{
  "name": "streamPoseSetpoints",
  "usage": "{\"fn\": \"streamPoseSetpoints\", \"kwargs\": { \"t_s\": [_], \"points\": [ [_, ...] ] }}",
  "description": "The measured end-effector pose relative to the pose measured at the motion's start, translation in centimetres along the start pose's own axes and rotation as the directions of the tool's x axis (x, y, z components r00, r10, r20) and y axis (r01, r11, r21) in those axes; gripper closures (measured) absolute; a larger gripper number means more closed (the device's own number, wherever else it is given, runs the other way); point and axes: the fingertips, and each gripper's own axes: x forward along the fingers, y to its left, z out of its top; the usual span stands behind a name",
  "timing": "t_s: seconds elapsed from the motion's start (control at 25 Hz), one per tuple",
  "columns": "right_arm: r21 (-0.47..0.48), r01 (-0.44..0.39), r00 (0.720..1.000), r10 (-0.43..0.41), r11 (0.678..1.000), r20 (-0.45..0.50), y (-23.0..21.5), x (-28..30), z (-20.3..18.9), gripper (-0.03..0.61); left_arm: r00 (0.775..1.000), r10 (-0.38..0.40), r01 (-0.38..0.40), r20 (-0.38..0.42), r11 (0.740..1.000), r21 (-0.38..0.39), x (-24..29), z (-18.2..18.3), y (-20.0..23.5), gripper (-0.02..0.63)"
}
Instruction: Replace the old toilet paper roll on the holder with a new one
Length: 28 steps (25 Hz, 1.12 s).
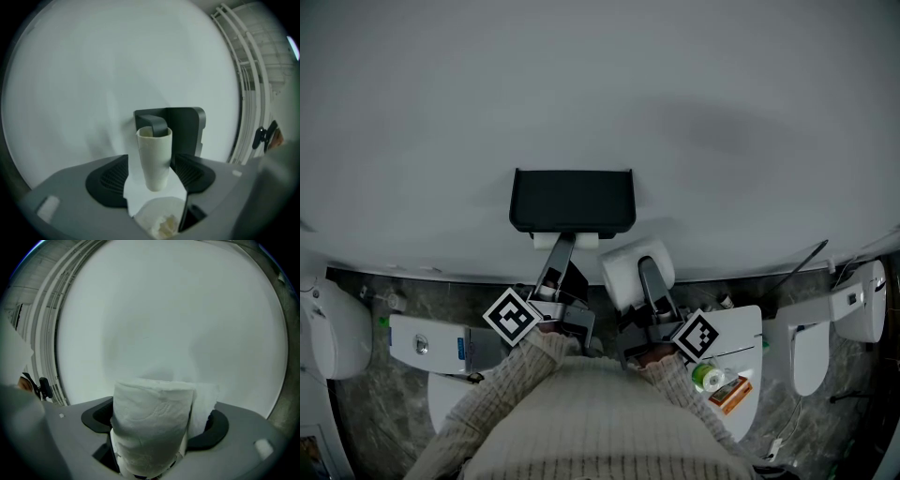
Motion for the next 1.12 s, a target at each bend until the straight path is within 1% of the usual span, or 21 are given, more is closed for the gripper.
{"fn": "streamPoseSetpoints", "kwargs": {
  "t_s": [0.16, 0.24, 0.4, 0.56, 0.92, 1.12],
  "points": [
    [-0.008, 0.011, 1.0, -0.011, 1.0, -0.017, -0.2, 0.3, -0.4, 0.14, 1.0, -0.02, 0.02, -0.002, 1.0, 0.01, 0.3, 0.2, -0.1, 0.321],
    [-0.011, 0.012, 1.0, -0.012, 1.0, -0.021, -0.2, 0.5, -0.6, 0.14, 1.0, -0.025, 0.025, -0.002, 1.0, 0.003, 0.3, 0.1, -0.2, 0.358],
    [-0.012, 0.007, 0.999, -0.008, 1.0, -0.031, -0.1, 0.5, -0.9, 0.14, 0.999, -0.044, 0.044, -0.007, 0.999, 0.02, 0.5, -0.1, -0.3, 0.429],
    [-0.018, 0.007, 0.999, -0.007, 1.0, -0.04, 0.1, 0.7, -1.4, 0.14, 0.998, -0.054, 0.054, -0.017, 0.998, 0.021, 0.6, -0.2, -0.5, 0.431],
    [-0.03, 0.022, 0.999, -0.023, 0.999, -0.036, 0.0, 0.7, -1.5, 0.14, 0.998, -0.049, 0.05, -0.042, 0.999, 0.02, 0.7, -0.6, -0.4, 0.434],
    [-0.046, 0.024, 0.999, -0.026, 0.999, -0.033, 0.2, 0.4, -1.6, 0.14, 0.996, -0.066, 0.068, -0.056, 0.997, 0.031, 1.0, -0.8, -0.8, 0.434]
  ]
}}
